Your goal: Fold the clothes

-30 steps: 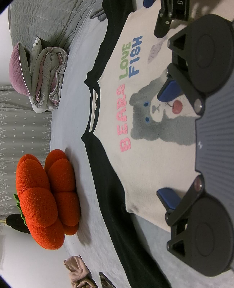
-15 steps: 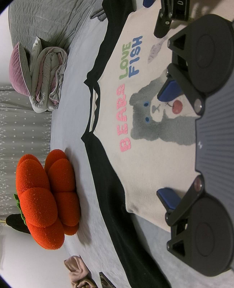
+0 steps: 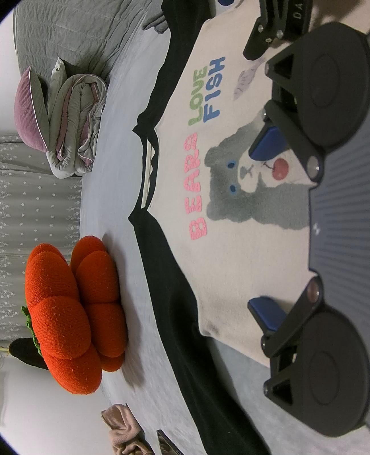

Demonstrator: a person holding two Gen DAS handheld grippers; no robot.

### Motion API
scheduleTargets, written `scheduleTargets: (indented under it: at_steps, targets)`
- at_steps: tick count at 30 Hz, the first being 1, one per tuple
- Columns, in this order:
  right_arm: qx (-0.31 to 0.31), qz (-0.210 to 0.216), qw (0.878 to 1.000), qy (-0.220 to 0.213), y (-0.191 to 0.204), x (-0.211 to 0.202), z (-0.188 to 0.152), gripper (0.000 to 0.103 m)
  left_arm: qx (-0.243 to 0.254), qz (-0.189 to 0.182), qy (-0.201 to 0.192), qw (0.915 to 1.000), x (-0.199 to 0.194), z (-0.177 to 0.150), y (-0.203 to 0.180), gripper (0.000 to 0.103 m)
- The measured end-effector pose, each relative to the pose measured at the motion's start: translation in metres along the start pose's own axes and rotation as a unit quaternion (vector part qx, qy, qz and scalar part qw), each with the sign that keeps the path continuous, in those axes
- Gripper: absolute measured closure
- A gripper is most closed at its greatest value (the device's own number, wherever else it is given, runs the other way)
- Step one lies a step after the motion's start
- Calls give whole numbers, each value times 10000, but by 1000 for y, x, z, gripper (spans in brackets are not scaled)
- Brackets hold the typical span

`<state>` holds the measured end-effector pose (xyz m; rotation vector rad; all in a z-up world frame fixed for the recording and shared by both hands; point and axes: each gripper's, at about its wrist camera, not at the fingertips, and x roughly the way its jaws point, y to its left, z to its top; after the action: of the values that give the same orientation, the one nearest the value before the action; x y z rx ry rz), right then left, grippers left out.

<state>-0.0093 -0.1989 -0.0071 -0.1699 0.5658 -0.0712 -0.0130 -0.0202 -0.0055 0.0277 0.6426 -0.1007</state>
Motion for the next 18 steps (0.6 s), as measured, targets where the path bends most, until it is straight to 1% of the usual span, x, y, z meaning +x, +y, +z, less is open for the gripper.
scheduleTargets:
  at_steps: [3, 18]
  targets:
    - [-60, -50, 10000, -20, 2, 1, 0, 0, -1, -1, 0, 10000, 0, 0, 0, 0]
    - [-29, -43, 10000, -14, 2, 1, 0, 0, -1, -1, 1, 10000, 0, 0, 0, 0]
